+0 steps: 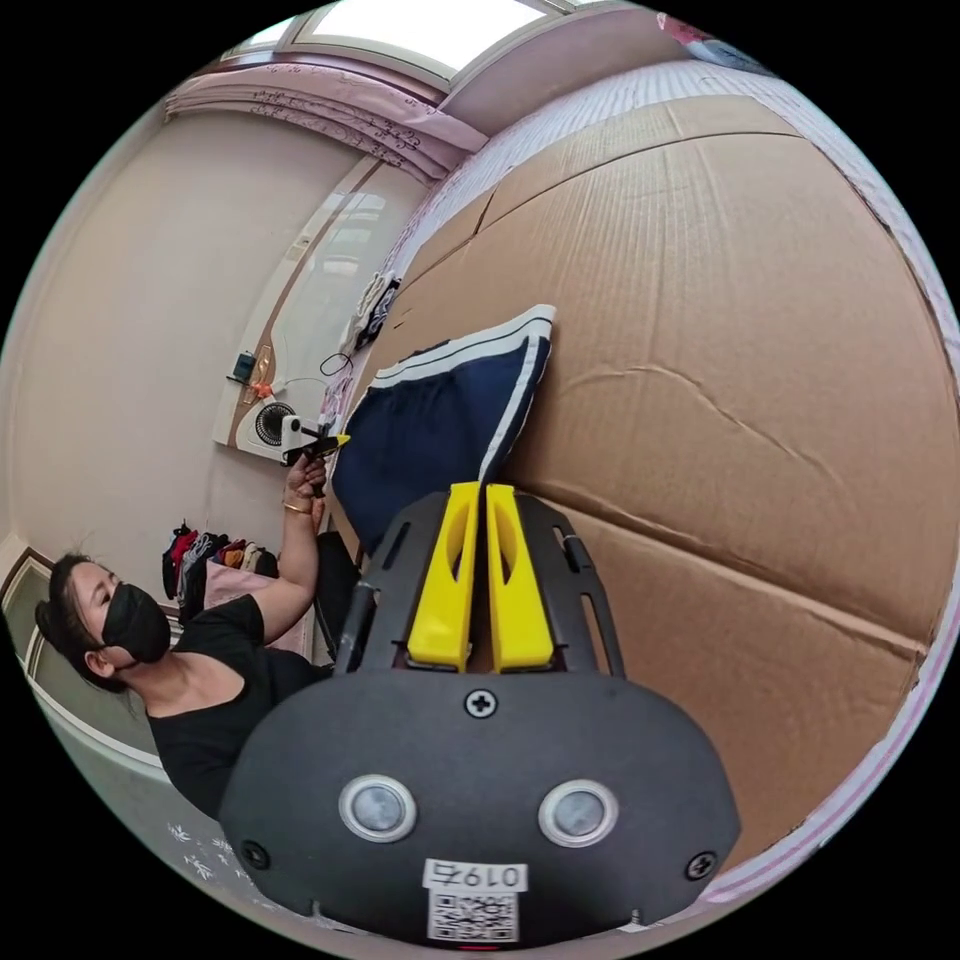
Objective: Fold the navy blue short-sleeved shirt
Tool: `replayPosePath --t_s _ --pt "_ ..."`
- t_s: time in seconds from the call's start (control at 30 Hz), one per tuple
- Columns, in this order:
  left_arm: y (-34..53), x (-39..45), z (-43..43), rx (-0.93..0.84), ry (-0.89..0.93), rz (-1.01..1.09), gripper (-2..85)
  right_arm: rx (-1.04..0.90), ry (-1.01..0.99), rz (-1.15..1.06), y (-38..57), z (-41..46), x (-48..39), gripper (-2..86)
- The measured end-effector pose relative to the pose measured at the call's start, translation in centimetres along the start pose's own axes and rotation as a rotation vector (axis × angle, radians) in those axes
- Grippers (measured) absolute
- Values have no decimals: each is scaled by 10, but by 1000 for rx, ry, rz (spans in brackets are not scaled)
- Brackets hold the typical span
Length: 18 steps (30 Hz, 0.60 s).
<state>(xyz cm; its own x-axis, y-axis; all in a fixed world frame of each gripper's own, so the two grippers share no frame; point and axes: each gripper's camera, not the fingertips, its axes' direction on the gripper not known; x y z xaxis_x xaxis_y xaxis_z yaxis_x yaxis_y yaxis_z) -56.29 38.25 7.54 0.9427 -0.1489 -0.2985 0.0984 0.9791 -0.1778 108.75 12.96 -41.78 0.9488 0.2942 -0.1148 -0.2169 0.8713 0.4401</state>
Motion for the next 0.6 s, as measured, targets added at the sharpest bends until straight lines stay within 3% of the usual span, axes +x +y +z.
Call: replayPosePath --t_s 0.23,0.37,0.6 --pt "8 -10 8 -54 35 -9 46 -11 -58 6 12 9 8 58" --pt "28 -17 -3 -57 162 1 82 -4 -122 27 38 3 7 93" --pt "75 -12 -8 -65 136 -23 87 -32 -106 75 75 18 -3 105"
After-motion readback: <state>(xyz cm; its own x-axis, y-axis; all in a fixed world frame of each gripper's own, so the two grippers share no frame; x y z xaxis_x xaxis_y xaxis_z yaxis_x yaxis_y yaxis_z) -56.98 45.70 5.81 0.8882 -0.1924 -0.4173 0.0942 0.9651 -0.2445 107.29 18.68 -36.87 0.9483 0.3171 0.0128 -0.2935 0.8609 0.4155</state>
